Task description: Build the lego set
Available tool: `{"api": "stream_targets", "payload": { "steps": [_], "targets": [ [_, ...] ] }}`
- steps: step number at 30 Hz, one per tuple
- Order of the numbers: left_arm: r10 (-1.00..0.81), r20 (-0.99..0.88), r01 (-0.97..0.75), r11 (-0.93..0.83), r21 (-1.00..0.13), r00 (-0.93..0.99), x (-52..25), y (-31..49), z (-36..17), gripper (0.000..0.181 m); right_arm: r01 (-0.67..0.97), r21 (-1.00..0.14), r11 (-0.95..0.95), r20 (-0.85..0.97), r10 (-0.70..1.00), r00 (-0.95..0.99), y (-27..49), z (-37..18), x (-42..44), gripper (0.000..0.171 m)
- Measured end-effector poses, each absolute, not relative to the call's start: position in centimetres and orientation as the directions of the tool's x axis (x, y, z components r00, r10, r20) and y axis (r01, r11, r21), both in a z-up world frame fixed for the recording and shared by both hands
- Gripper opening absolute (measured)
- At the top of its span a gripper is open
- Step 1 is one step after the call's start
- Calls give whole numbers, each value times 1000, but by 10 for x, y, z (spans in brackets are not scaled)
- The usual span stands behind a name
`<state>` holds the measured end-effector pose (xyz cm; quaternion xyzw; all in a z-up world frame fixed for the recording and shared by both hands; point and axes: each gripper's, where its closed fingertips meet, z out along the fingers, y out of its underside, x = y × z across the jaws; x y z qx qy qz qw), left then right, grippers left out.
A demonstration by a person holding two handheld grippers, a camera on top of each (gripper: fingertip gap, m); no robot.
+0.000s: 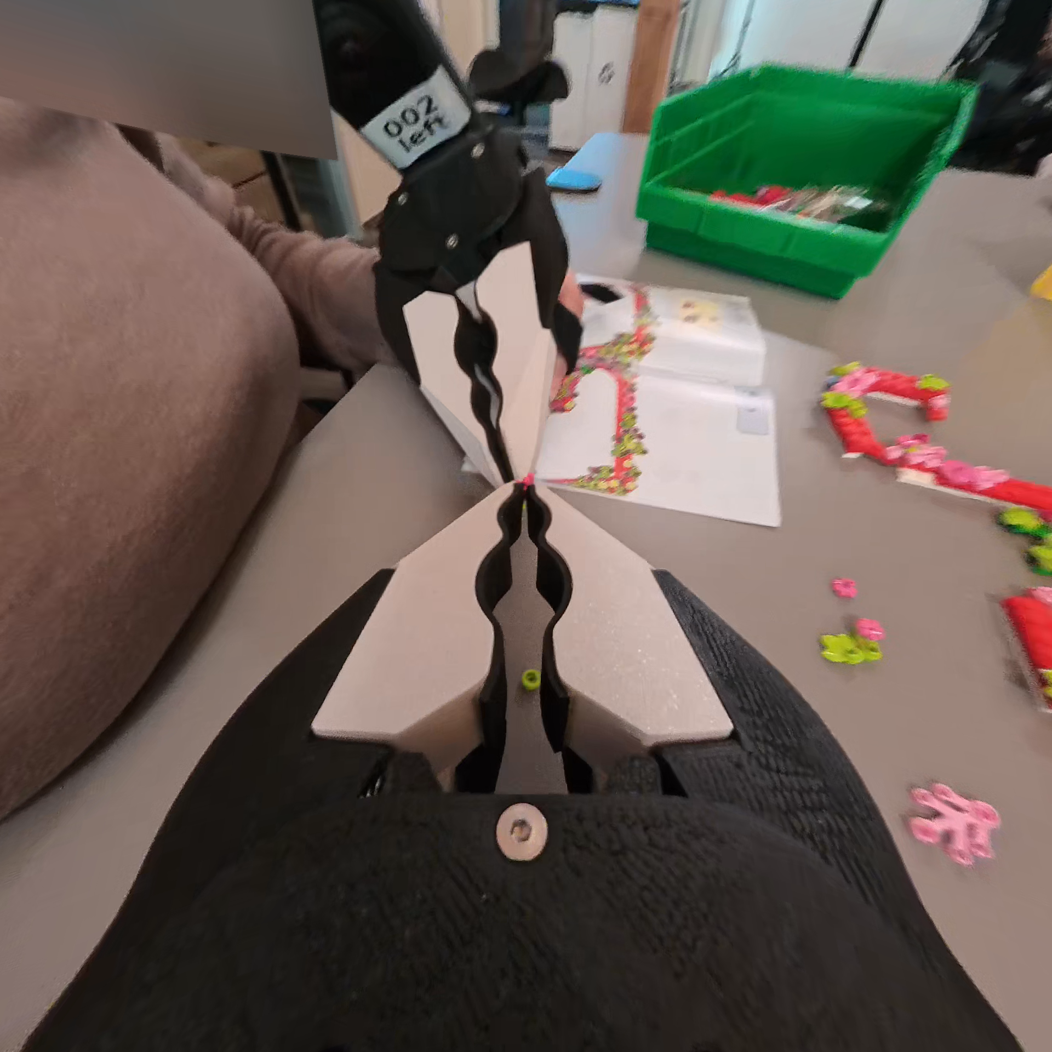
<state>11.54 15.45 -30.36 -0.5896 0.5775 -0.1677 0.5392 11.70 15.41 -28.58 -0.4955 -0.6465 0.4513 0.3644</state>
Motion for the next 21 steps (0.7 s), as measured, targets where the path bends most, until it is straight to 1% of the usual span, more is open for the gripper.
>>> {"api": "stream_targets", "payload": {
  "steps": [1,3,5,7,9,10,12,14,17,21],
  "targets": [
    [-861,-384,-474,199,-858,334,113,160,-298,0,280,-952,120,62,977,-206,160,-279,117,0],
    [-873,-216,-370,45,-928,437,110,168,-287,0,221,-958,183,158,979,-125,169,-263,118,0],
    [-873,25,-162,-118,-980,487,109,171,-269,0,178,-950,258,252,966,-51,174,-250,118,0],
    [-847,297,66,-299,-952,441,107,173,-250,0,148,-938,314,316,949,-5,173,-239,118,0],
    [-788,519,254,-456,-853,330,100,176,-236,0,125,-922,365,372,927,37,172,-230,119,0],
    [-759,589,312,-509,-802,276,97,177,-232,0,122,-917,379,387,921,47,172,-228,119,0],
    [-707,682,385,-586,-713,188,92,178,-228,0,117,-912,393,401,914,58,171,-226,119,0],
    [-671,733,418,-636,-649,116,91,176,-226,0,115,-912,393,401,914,61,171,-226,119,0],
    [-639,766,435,-673,-598,66,92,174,-227,0,110,-915,388,397,915,70,174,-228,119,0],
    [-628,777,441,-683,-582,53,93,174,-229,0,108,-906,409,418,906,75,173,-227,119,0]
  ]
}}
